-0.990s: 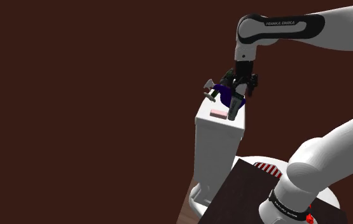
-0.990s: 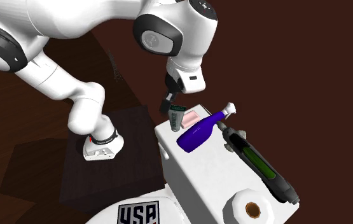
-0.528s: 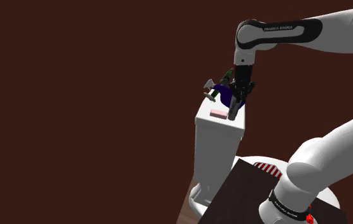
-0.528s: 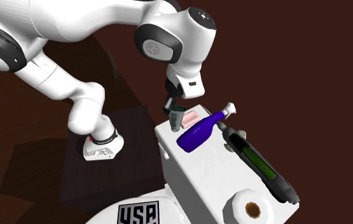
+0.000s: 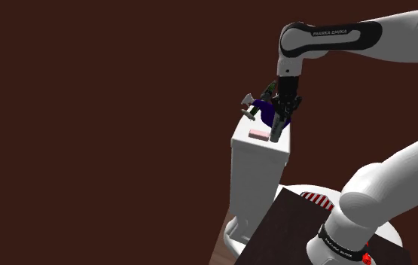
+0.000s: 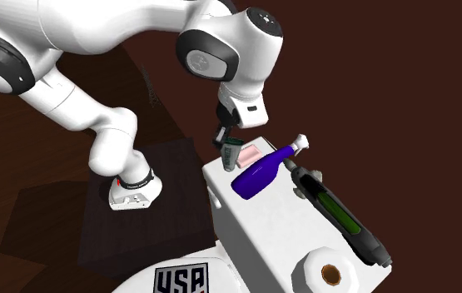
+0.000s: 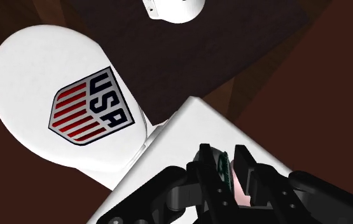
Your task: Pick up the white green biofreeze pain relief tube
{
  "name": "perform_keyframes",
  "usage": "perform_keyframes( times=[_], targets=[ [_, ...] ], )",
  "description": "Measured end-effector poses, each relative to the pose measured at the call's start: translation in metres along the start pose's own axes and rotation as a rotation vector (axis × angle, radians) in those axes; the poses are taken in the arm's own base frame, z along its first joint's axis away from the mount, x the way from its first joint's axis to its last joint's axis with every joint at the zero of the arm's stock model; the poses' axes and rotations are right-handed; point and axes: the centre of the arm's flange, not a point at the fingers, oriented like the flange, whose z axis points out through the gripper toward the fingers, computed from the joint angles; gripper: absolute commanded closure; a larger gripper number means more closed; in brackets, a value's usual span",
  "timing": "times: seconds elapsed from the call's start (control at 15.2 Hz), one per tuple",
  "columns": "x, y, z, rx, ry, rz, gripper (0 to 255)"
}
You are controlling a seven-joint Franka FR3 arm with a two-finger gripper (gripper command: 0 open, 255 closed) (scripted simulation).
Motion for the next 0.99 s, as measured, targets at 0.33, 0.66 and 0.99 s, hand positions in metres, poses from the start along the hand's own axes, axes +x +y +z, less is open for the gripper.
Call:
perform_keyframes(
  times=[0.33,0.66,0.99],
  targets=[
    [-0.006,0.0,-0.022,0.0,0.0,0.0,255],
    [-0.013,0.001,-0.048,0.0,0.0,0.0,255],
    [-0.019,0.001,-0.071,0.0,0.0,0.0,255]
  ],
)
